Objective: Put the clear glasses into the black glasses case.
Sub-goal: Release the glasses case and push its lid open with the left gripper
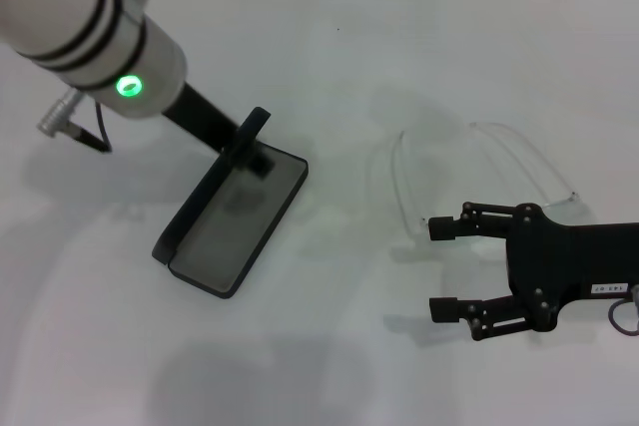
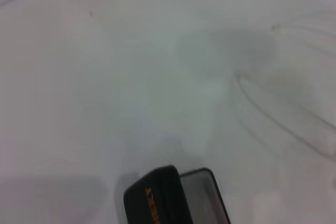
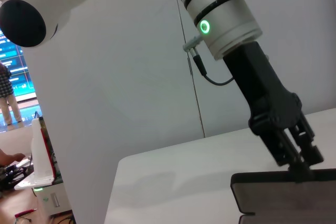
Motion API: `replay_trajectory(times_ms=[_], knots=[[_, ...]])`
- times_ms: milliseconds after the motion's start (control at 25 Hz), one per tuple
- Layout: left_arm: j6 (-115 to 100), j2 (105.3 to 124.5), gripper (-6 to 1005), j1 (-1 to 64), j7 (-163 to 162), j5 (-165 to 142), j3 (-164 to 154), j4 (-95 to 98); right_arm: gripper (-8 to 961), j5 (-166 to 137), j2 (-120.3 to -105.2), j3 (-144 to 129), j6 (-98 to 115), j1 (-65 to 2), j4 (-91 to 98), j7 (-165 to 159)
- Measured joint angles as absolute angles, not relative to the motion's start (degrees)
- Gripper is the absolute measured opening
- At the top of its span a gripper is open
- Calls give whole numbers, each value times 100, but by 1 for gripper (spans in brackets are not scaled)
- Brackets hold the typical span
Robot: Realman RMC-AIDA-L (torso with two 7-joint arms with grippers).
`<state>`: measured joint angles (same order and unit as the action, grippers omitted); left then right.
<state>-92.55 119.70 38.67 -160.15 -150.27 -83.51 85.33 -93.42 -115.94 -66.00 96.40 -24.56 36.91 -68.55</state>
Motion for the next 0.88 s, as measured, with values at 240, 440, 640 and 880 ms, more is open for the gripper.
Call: replay_trajectory(times_ms=[240, 440, 640, 880], knots=[[-9003, 11965, 571, 3539, -15604, -14828, -8094, 9007, 869, -9341, -11592, -6578, 9640, -2441, 3683, -6855], [-9061, 11973, 620, 3576, -15854, -15761, -8436, 8969, 869, -9343, -11592, -6562, 9633, -2458, 3629, -6855], [-9065, 11973, 668, 3568, -16081, -15900, -8819, 8940, 869, -9343, -11601, -6583, 9583, -2492, 3628, -6855], [-9033, 11980, 704, 3644, -16273, -15884, -8995, 8666, 869, -9343, -11602, -6580, 9574, -2520, 3629, -6855]])
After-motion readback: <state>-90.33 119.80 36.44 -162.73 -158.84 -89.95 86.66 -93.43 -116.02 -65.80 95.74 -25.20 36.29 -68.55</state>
